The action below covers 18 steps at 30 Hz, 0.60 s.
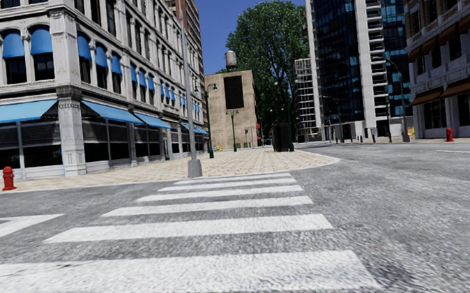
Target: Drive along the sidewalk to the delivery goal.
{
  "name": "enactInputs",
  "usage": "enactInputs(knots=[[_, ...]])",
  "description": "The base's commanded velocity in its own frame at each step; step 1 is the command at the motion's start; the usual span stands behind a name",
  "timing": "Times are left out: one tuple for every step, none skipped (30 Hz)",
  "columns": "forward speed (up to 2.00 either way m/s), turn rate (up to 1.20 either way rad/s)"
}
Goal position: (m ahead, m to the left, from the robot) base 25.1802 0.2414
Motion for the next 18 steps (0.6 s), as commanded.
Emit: enactInputs(knots=[[1.54, 0.00], [1.54, 0.00], [1.54, 0.00], [1.54, 0.00], [1.54, 0.00], [1.54, 0.00], [1.54, 0.00], [1.54, 0.00], [1.54, 0.00], [1.54, 0.00], [1.54, 0.00], [1.55, 0.00], [1.55, 0.00], [1.55, 0.00], [1.55, 0.00], [1.55, 0.00], [1.55, 0.00], [1.55, 0.00]])
